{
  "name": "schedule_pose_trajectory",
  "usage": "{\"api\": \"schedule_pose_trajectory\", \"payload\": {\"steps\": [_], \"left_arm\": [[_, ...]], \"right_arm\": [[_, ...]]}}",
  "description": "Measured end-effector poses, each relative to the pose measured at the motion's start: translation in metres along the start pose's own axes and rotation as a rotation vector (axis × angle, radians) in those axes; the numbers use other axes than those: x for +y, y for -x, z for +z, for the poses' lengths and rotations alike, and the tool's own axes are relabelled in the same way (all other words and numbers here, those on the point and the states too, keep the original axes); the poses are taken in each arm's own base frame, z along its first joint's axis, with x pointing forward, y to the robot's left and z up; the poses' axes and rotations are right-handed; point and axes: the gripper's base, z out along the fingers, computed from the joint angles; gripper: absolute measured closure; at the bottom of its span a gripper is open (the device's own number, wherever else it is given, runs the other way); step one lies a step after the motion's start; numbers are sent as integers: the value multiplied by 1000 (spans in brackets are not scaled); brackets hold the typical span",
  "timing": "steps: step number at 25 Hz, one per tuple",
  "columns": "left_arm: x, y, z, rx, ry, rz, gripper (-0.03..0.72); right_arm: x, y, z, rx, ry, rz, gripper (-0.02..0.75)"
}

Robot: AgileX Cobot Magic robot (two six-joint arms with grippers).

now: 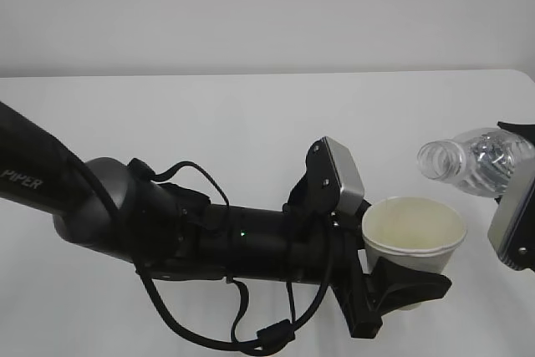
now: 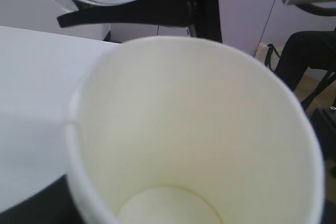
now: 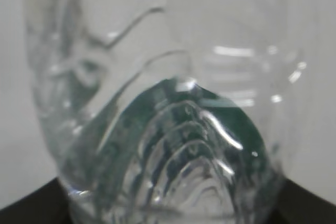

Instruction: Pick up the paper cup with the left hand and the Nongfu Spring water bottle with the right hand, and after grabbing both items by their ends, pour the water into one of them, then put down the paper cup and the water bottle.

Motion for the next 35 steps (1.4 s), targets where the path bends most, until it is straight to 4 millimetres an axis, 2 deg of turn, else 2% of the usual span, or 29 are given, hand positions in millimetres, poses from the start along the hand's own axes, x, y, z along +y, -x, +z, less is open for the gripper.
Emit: {"api": "schedule_pose_trajectory", "payload": {"steps": [35], "left_arm": [[0, 0, 0, 1, 0, 0, 232]], "right_arm": [[-3, 0, 0, 7, -34, -171, 283]]}}
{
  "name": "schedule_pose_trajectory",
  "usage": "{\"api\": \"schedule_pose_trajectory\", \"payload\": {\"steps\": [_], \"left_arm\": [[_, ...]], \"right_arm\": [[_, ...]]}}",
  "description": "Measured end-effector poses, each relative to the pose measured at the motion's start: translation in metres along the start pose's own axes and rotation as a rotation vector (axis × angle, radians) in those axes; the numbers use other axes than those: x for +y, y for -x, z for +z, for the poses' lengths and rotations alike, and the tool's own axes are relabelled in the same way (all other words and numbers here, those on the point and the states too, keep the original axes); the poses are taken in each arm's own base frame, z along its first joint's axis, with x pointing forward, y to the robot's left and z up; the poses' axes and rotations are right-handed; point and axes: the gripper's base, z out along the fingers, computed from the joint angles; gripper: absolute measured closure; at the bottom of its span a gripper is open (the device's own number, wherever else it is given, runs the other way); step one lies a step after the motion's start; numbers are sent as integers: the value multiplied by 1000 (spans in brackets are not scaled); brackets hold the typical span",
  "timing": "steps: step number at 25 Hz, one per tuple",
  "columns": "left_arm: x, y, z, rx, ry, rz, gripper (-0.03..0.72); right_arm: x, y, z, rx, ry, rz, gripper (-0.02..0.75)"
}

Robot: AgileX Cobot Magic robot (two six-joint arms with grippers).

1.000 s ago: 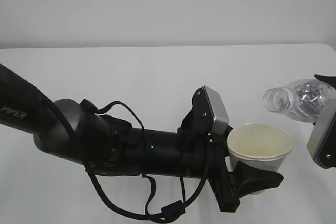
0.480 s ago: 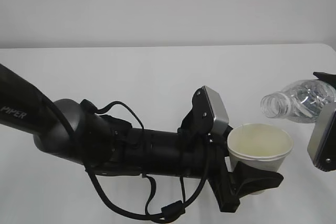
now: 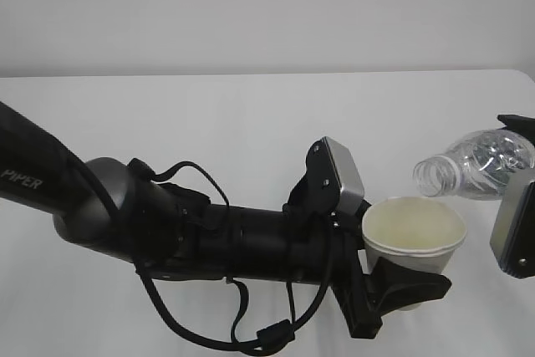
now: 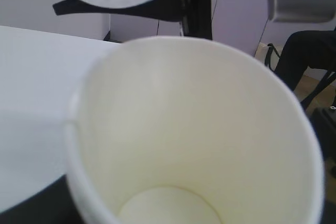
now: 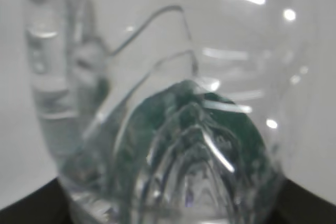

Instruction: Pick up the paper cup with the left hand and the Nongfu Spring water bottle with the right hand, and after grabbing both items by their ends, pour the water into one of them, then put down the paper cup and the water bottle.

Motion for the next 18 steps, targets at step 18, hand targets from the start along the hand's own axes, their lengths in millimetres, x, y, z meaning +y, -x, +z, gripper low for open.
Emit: {"api": "schedule_pose_trajectory", "payload": {"steps": [18], "left_arm": [[0, 0, 0, 0, 0, -2, 232]], "right_arm": [[-5, -1, 0, 13, -50, -57, 283]]}}
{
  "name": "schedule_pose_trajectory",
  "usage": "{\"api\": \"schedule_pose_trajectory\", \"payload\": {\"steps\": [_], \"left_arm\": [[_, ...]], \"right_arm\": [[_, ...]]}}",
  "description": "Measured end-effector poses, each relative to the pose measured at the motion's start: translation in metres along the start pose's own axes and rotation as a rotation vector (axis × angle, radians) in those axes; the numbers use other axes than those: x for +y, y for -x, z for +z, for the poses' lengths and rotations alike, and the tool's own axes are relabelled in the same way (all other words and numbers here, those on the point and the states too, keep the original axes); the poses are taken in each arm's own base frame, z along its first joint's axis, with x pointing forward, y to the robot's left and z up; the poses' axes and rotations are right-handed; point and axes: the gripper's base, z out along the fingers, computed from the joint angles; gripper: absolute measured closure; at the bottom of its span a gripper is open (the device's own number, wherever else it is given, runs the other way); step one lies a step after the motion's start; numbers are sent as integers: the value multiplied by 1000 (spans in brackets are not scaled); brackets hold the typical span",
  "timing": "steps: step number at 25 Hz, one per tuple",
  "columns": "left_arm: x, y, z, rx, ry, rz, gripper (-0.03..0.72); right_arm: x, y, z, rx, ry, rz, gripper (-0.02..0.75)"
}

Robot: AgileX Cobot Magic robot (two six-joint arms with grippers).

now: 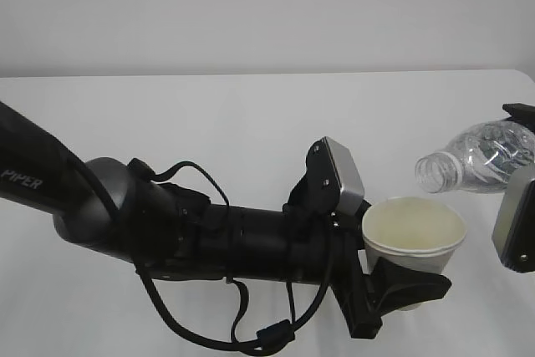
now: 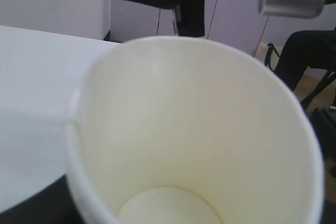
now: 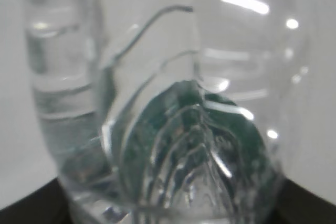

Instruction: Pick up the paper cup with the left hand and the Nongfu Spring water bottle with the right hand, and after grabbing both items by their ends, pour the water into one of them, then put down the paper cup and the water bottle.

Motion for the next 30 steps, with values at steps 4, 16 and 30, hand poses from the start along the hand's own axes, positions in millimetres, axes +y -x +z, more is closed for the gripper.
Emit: {"api": "schedule_pose_trajectory", "payload": {"steps": [4, 16, 30], "left_arm": [[0, 0, 0, 0, 0, 0, 232], [0, 0, 0, 0, 0, 0, 233], [0, 0, 0, 0, 0, 0, 233]], "right_arm": [[-1, 0, 0, -1, -6, -11, 283], [-3, 0, 0, 1, -31, -30, 283], [-4, 0, 0, 0, -42, -31, 283]]}}
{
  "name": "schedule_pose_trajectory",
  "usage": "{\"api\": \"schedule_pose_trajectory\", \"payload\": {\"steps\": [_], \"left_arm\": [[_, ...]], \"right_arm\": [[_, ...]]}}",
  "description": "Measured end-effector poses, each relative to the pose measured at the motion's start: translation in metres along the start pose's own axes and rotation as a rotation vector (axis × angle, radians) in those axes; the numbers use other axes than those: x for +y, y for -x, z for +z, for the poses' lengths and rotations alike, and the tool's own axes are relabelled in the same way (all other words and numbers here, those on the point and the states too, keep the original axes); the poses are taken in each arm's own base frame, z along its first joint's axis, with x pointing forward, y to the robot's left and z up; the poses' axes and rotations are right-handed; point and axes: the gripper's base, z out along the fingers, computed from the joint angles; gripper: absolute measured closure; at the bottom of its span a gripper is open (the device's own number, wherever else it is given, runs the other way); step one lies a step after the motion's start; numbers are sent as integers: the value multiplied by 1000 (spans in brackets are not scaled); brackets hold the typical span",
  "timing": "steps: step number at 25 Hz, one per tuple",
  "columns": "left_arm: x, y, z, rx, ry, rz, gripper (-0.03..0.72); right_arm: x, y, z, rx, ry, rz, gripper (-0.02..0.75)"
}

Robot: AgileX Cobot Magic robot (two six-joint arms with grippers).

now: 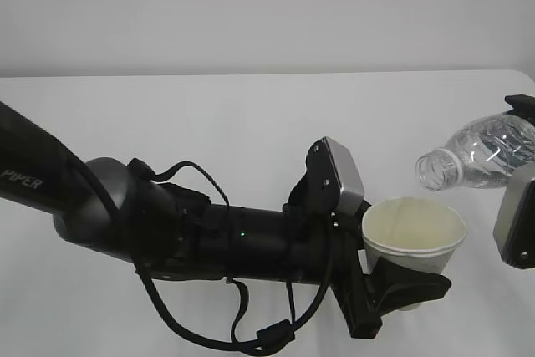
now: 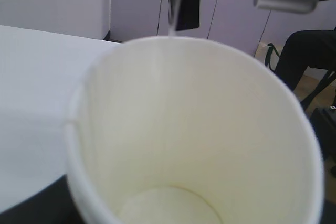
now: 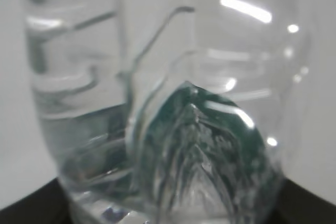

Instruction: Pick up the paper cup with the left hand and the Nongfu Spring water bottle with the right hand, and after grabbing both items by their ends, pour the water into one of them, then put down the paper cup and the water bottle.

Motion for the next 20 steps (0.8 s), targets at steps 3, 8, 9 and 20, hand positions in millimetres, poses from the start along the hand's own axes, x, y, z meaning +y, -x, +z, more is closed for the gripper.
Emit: {"api": "schedule_pose_trajectory", "payload": {"steps": [3, 8, 9, 20], "left_arm": [[0, 0, 0, 0, 0, 0, 233], [0, 0, 0, 0, 0, 0, 233], [0, 0, 0, 0, 0, 0, 233], [0, 0, 0, 0, 0, 0, 233]], "right_arm": [[0, 0, 0, 0, -2, 0, 283], [0, 0, 0, 1, -3, -14, 283], [0, 0, 0, 1, -3, -16, 283], [-1, 0, 0, 5, -10, -29, 283]]}}
